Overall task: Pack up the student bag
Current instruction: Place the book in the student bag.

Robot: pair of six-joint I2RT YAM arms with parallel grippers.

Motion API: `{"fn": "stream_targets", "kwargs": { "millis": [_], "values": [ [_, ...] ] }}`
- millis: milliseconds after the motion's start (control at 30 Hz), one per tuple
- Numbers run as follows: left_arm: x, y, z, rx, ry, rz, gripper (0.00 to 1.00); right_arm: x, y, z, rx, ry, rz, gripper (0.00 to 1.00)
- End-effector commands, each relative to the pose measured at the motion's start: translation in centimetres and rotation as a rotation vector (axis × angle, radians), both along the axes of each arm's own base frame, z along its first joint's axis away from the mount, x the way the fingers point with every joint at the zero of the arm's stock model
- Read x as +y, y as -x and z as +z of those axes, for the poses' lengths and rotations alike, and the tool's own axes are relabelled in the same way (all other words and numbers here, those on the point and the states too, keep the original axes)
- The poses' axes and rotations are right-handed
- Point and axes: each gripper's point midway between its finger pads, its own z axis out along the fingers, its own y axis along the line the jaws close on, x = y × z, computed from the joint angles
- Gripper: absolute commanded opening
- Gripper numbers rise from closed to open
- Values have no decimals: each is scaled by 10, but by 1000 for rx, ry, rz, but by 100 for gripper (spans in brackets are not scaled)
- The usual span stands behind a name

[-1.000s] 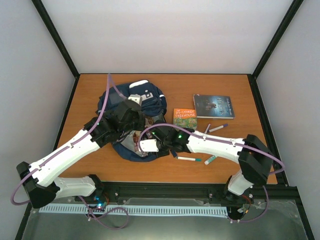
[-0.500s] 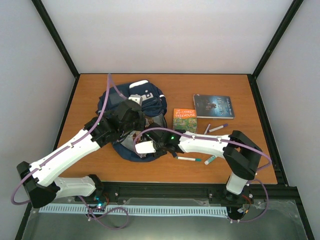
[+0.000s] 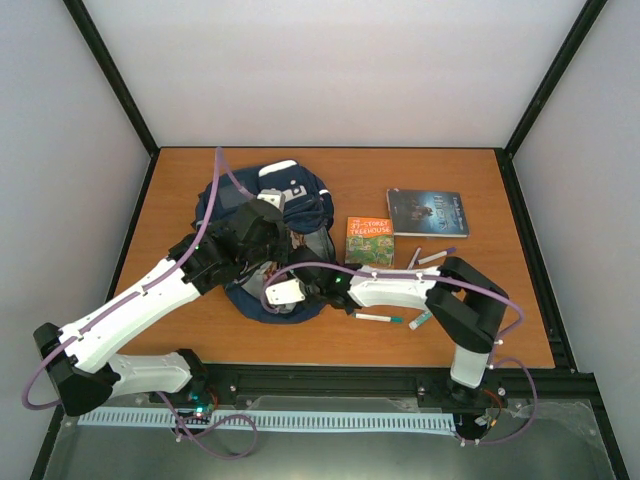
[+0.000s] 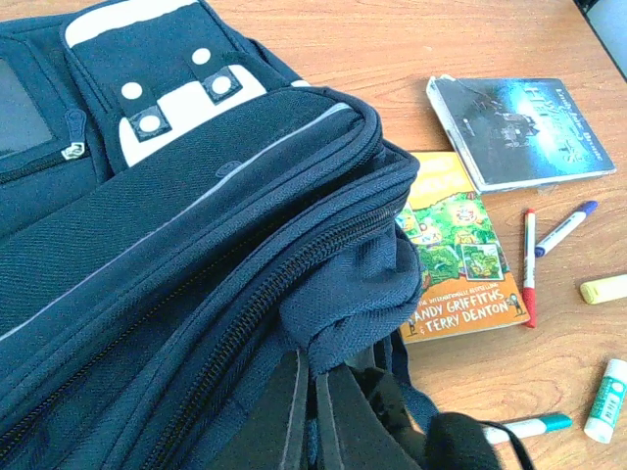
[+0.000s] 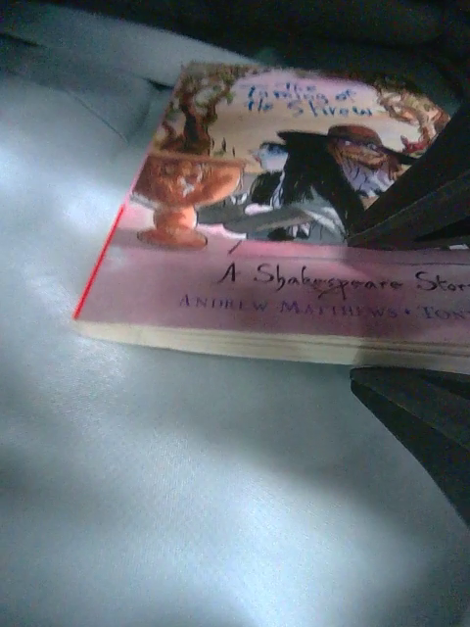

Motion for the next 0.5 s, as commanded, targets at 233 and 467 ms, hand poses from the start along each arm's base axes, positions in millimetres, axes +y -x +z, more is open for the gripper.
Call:
{"fn": "stream_targets", "kwargs": {
  "millis": [233, 467],
  "values": [
    [-16, -6, 21, -39, 97, -33, 1, 19, -51, 1, -138, -60, -68, 25],
    [-14, -6, 19, -41, 83, -29, 1, 9, -37, 1, -108, -78, -65, 13]
  ]
}}
